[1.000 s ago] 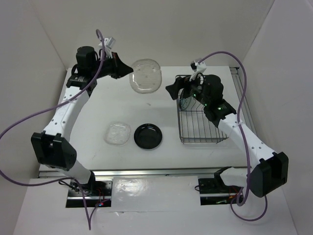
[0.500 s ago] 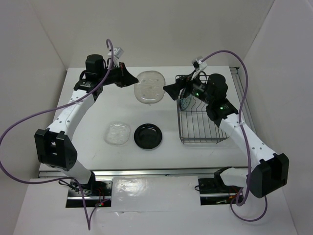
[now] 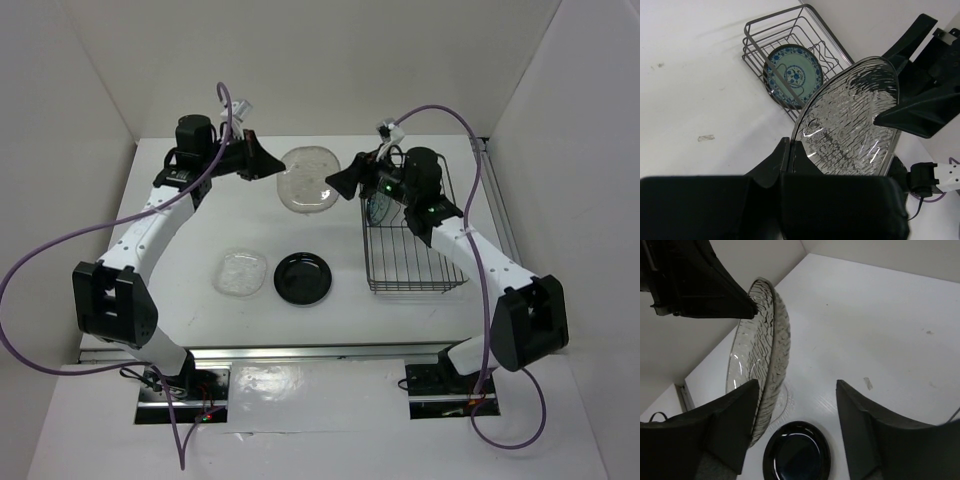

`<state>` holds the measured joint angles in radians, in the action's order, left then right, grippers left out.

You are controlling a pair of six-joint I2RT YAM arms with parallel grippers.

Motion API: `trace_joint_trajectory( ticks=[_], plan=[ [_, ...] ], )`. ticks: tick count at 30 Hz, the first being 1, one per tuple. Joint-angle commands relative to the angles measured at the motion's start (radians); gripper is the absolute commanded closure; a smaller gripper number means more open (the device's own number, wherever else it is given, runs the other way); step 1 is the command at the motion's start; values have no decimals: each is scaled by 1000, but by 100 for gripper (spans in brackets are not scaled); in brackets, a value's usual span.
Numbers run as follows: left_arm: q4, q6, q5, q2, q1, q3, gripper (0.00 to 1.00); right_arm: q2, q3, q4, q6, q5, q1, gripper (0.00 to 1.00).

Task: Load the plates into the dish rack

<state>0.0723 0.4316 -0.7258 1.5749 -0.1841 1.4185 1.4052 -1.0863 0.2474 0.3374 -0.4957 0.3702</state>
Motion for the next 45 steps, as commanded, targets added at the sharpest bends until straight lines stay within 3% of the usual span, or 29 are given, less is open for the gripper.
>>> trace_joint_trajectory(
  ticks=[1, 6, 8, 11, 12, 14, 15, 16, 19, 20, 21, 22, 26, 27, 30, 31, 35, 38, 45],
  plan=[
    [-94, 36, -64, -32, 0, -1, 100, 14, -26, 128, 70, -61, 3, 33],
    [-128, 56, -64, -32, 0, -12, 100, 34, -14, 249, 187, -121, 3, 41],
    [-128, 56, -64, -32, 0, -12, 100, 34, -4, 262, 198, -141, 3, 54],
    [-143, 65, -55, -41, 0, -23, 100, 44, 5, 271, 235, -150, 12, 55],
    [-143, 65, -55, -41, 0, -23, 100, 44, 5, 280, 235, -159, 12, 63],
    [-143, 75, -64, -41, 0, -23, 100, 44, 5, 280, 244, -159, 12, 68],
    [-143, 75, -64, -41, 0, -23, 100, 44, 5, 264, 244, -140, 12, 91],
    [-143, 75, -64, -41, 0, -23, 100, 44, -4, 227, 235, -129, 12, 97],
    [-153, 85, -64, -61, 0, -33, 99, 44, -14, 162, 209, -81, 12, 100],
    [-154, 85, -46, -61, 0, -33, 90, 35, -26, 141, 183, -69, 12, 100],
    [-144, 85, -35, -61, 0, -33, 68, 35, -41, 68, 164, -16, 12, 100],
    [-117, 85, -20, -73, 0, -33, 1, 14, -55, 15, 134, 27, 12, 100],
    [2, 52, 141, -101, 0, -15, 0, -69, -136, -219, -52, 378, 12, 100],
    [47, 52, 276, -110, 0, -1, 0, -87, -147, -258, -75, 537, 12, 100],
    [202, 52, 513, -101, 0, 66, 0, -140, -190, -391, -158, 771, 12, 100],
    [231, 42, 543, -72, 0, 85, 0, -140, -199, -425, -172, 922, 3, 99],
    [262, 2, 552, -52, 0, 109, 0, -163, -183, -482, -276, 1159, 3, 97],
    [274, -8, 552, -30, 0, 120, 0, -175, -149, -445, -333, 1241, -11, 97],
    [308, -17, 540, 5, 0, 140, 0, -45, -204, -442, -331, 1195, -83, 100]
  ],
)
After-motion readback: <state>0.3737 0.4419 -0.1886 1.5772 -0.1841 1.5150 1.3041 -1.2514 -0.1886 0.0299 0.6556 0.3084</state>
